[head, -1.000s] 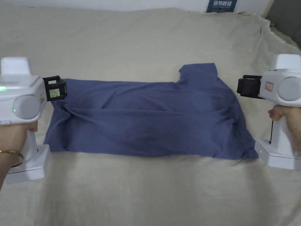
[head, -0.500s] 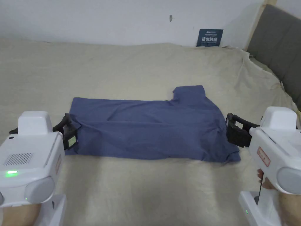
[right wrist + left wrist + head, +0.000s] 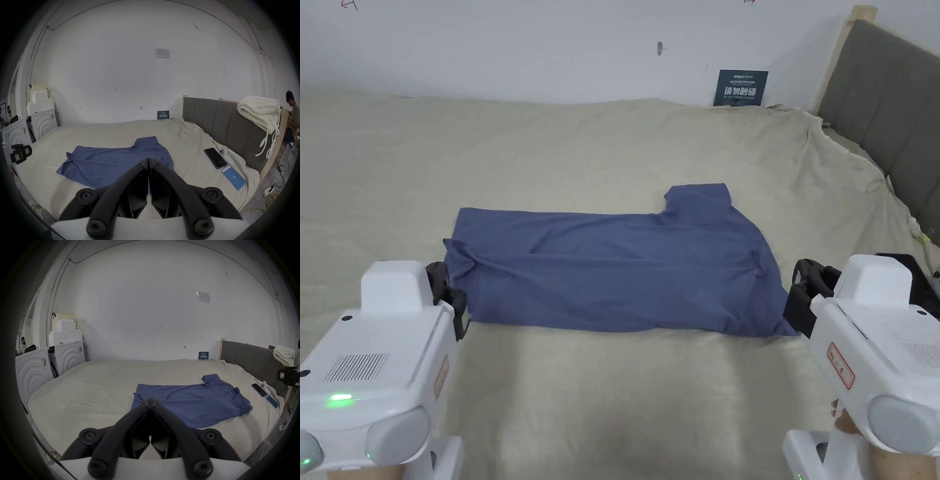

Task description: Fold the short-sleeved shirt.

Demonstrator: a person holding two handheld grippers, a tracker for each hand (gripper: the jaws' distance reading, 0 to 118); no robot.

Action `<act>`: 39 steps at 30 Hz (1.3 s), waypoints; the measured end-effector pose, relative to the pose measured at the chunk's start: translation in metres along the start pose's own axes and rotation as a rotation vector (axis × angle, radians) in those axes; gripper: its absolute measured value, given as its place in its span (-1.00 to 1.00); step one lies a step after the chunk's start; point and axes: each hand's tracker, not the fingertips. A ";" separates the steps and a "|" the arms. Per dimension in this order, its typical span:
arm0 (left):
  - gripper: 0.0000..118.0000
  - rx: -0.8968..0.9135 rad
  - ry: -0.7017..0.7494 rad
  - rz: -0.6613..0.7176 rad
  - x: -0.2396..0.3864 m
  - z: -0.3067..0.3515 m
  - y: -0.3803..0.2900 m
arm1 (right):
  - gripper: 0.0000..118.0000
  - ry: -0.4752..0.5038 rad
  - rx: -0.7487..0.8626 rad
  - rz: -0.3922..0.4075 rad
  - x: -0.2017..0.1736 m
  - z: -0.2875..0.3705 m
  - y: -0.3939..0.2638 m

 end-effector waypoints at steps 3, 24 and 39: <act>-1.00 0.003 -0.011 0.000 0.002 0.001 0.001 | -1.00 -0.001 0.000 0.015 -0.004 0.001 0.000; 1.00 -0.470 -0.015 0.089 -0.044 -0.148 0.039 | -1.00 0.000 -0.075 0.060 -0.012 -0.032 -0.003; -0.24 -0.841 0.090 0.134 -0.056 -0.232 -0.035 | -1.00 -0.028 -0.177 0.075 -0.017 -0.067 -0.017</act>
